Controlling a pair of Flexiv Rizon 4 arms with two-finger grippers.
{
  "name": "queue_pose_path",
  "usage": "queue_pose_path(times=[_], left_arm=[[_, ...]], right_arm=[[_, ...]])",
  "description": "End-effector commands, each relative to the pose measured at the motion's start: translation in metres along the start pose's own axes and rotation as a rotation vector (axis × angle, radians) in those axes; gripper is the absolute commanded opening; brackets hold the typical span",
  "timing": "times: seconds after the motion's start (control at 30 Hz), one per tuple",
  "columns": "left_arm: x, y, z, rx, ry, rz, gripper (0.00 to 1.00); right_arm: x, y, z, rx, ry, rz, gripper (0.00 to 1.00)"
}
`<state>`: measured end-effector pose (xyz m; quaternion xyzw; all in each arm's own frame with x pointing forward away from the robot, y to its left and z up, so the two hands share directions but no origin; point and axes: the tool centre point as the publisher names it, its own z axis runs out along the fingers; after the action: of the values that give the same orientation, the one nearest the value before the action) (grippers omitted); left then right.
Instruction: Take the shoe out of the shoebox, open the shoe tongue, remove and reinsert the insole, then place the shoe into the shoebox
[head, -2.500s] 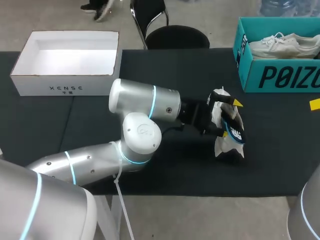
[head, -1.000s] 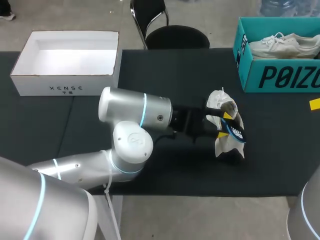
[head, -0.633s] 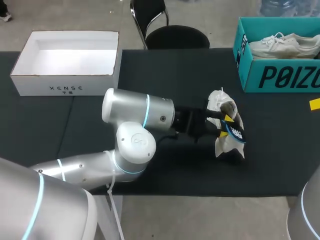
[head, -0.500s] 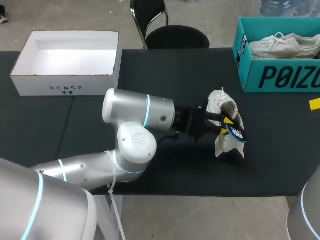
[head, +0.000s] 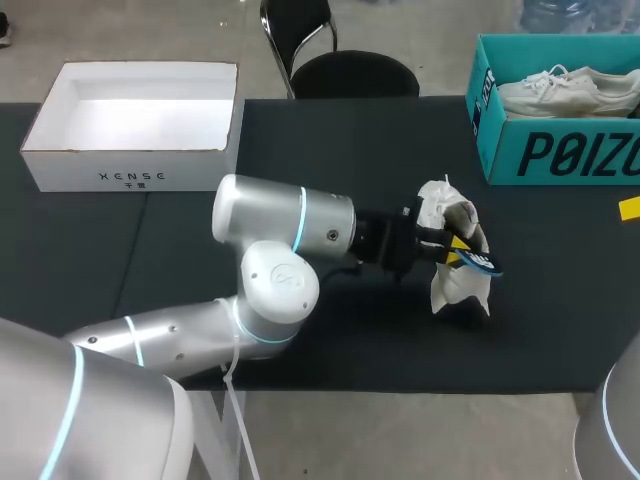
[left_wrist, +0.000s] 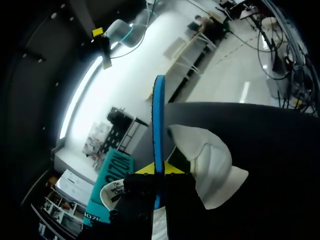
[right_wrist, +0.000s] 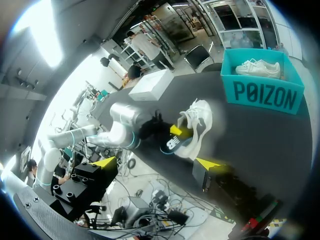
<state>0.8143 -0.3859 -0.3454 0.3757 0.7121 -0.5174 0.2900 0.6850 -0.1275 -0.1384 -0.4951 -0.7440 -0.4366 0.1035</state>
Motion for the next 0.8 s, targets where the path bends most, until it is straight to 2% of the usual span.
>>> queue_pose_path(times=[0.03,0.33,0.5,0.57,0.6,0.63,0.7,0.73,0.77,0.8], left_arm=[[-0.002,0.011,0.006,-0.011,0.013,0.013,0.0],[-0.009,0.032,0.002,-0.056,0.035,0.049,0.0],[-0.006,0.029,0.006,-0.048,0.05,0.046,0.0],[-0.004,0.025,0.006,-0.038,0.053,0.045,0.42],[-0.003,0.024,0.006,-0.033,0.054,0.041,0.47],[-0.003,0.022,0.005,-0.032,0.054,0.041,0.79],[-0.002,0.02,0.004,-0.03,0.054,0.035,0.76],[-0.002,0.02,0.002,-0.03,0.053,0.033,0.59],[-0.003,0.019,0.001,-0.03,0.051,0.032,0.48],[-0.003,0.019,0.0,-0.03,0.05,0.031,0.47]], right_arm=[[0.006,-0.01,-0.003,-0.014,-0.013,0.001,1.0],[0.006,-0.01,-0.003,-0.014,-0.013,0.001,1.0],[0.006,-0.01,-0.003,-0.014,-0.013,0.001,1.0],[0.006,-0.01,-0.003,-0.014,-0.013,0.001,1.0],[0.006,-0.01,-0.003,-0.014,-0.013,0.001,1.0],[0.006,-0.01,-0.003,-0.014,-0.013,0.001,1.0],[0.006,-0.01,-0.003,-0.014,-0.013,0.001,1.0],[0.006,-0.01,-0.003,-0.014,-0.013,0.001,1.0],[0.006,-0.01,-0.003,-0.014,-0.013,0.001,1.0],[0.006,-0.01,-0.003,-0.014,-0.013,0.001,1.0]])
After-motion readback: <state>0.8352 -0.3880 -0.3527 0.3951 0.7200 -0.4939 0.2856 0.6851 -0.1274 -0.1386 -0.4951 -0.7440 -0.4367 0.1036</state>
